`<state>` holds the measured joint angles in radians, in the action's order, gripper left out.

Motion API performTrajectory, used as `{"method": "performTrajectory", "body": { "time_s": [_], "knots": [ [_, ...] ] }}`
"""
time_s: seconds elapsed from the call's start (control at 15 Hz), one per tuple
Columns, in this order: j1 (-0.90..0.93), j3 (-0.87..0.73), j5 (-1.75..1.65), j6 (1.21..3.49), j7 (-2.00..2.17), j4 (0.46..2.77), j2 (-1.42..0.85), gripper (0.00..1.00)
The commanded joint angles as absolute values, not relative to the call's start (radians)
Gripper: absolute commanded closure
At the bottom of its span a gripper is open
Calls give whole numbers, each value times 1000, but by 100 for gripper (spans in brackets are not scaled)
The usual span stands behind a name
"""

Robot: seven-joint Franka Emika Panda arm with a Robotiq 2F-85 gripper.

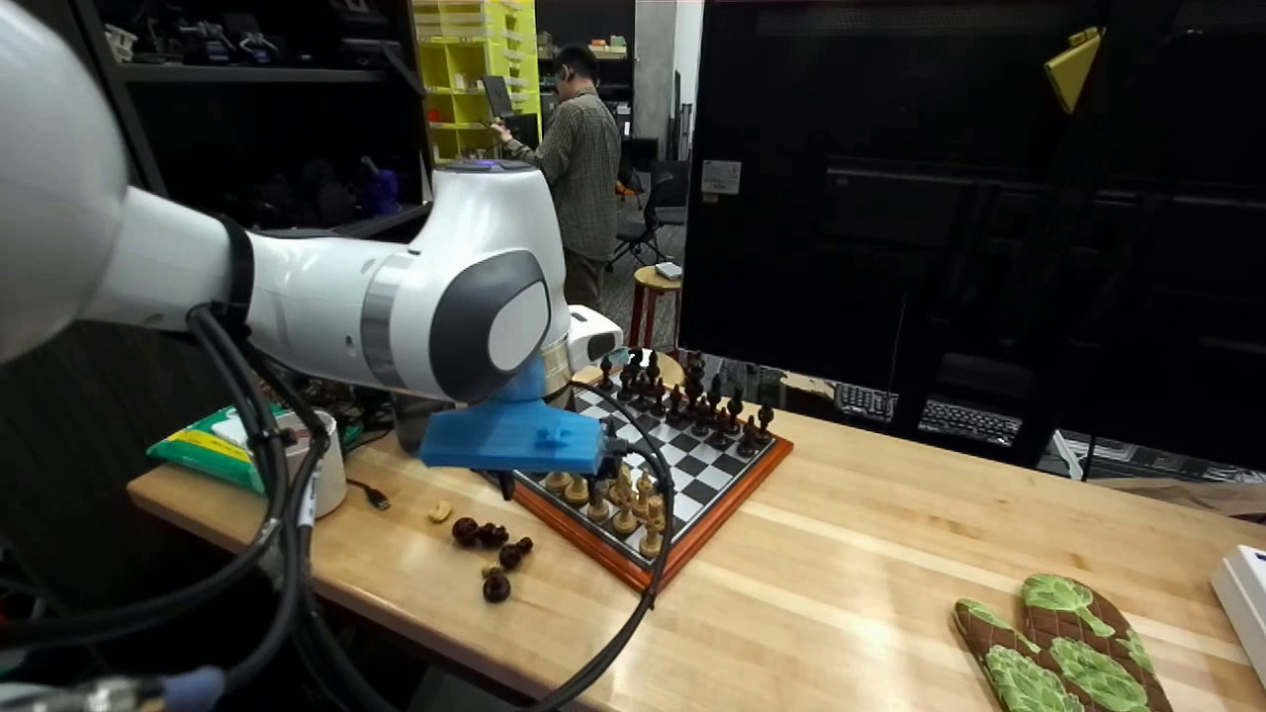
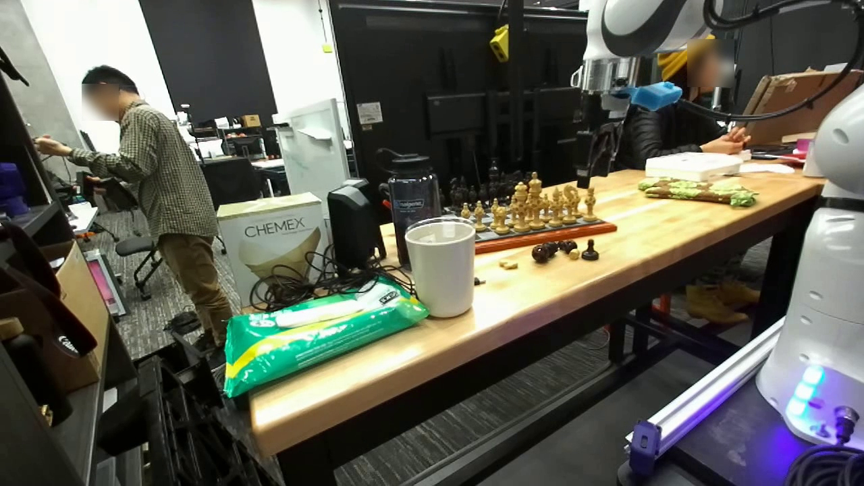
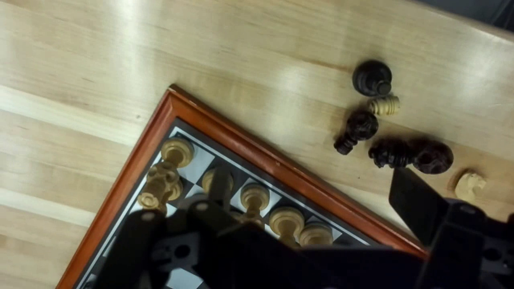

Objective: Pick up the rook chess piece and put it on the chess board

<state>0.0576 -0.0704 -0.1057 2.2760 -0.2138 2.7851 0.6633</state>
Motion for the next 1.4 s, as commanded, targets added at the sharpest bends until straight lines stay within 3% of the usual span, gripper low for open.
{"method": "performTrajectory", "body": {
  "time_s": [0.0, 1.33],
  "knots": [
    [52, -57, -99, 2287, -207, 2783, 654, 0],
    [100, -45, 69, 2319, -166, 2783, 500, 0]
  ]
}}
